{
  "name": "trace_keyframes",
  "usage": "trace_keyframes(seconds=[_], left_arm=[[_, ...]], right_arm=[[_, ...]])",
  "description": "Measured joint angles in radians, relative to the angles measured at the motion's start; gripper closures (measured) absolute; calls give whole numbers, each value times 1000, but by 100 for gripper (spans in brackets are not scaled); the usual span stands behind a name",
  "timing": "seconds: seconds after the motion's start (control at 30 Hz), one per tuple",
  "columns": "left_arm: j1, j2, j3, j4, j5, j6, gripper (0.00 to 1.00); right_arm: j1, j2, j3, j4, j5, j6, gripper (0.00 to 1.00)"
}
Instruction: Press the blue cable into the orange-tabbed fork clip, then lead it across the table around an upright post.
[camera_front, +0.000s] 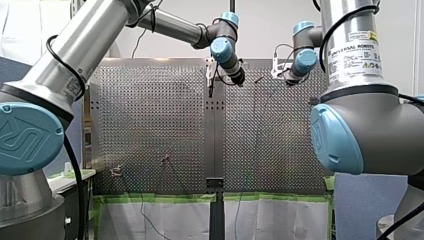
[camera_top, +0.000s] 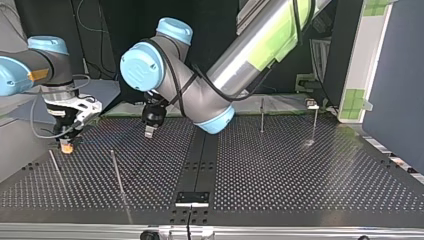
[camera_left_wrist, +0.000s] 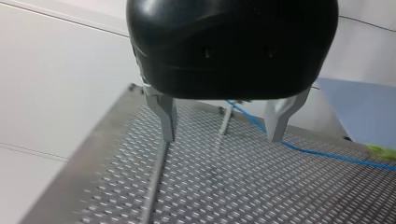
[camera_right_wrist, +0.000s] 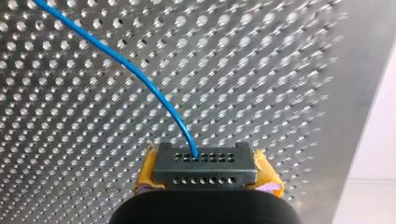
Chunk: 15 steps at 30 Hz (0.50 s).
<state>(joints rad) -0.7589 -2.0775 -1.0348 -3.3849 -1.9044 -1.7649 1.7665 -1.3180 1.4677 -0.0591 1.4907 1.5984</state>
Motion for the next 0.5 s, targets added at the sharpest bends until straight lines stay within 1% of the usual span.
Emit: trace_keyframes(seconds=[0.2, 0.5], left_arm=[[8, 20, 0, -21, 48, -52, 7], [24, 21, 3, -66, 126, -131, 7]], right_arm=[[2, -47, -1, 47, -37, -4, 100], [9, -117, -2, 117, -57, -4, 100]])
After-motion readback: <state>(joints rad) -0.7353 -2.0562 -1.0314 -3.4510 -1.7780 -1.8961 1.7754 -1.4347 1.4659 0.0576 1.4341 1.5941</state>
